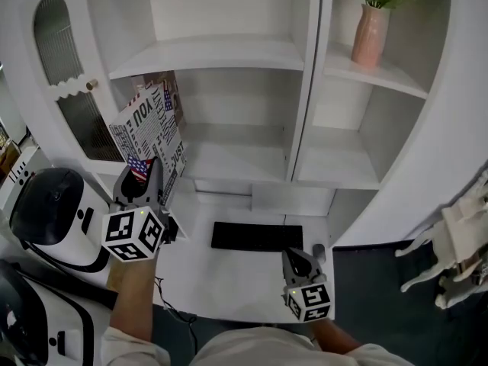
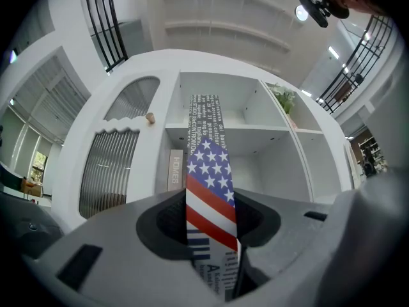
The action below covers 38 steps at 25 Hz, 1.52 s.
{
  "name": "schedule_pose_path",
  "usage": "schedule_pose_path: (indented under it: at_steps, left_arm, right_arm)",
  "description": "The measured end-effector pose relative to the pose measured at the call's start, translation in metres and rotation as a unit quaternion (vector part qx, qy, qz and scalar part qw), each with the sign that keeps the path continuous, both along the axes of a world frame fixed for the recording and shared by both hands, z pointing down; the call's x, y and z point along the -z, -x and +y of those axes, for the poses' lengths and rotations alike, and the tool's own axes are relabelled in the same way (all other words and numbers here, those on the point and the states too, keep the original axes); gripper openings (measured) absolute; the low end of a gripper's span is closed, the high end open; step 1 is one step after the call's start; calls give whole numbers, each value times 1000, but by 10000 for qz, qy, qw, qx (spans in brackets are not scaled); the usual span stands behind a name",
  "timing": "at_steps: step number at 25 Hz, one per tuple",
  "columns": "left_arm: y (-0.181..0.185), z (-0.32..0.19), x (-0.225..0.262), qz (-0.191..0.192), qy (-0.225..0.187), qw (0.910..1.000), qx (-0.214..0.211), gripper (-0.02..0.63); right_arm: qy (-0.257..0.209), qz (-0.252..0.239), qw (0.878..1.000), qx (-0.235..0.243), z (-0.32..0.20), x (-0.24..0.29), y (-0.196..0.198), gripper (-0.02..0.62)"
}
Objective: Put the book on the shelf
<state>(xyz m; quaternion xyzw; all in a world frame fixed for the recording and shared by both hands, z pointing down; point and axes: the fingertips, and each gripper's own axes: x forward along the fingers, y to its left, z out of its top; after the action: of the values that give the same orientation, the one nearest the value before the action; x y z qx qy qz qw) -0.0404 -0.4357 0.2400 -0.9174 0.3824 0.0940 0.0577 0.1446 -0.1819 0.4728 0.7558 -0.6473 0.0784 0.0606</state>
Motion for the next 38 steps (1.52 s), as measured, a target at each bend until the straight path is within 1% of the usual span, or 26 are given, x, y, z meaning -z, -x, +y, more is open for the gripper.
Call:
schedule_pose_path:
  at_steps: [13, 24, 32, 38]
  left_arm:
    - [-31, -54, -10, -67, 153, 9998, 107, 146]
    - [-60, -98, -17, 3, 224, 9995, 207, 147]
    - [-78, -123, -18, 57, 194, 9995, 235, 149]
    - [-85, -136, -18, 11, 151, 9994, 301, 150]
  right_arm:
    - [160, -123, 9992, -343, 2, -16, -38, 3]
    - [316, -173, 9973, -633, 6, -27, -64, 3]
    - [419, -206, 9953, -854, 12, -34, -83, 3]
    - [467, -237, 9946, -900, 12, -38, -92, 3]
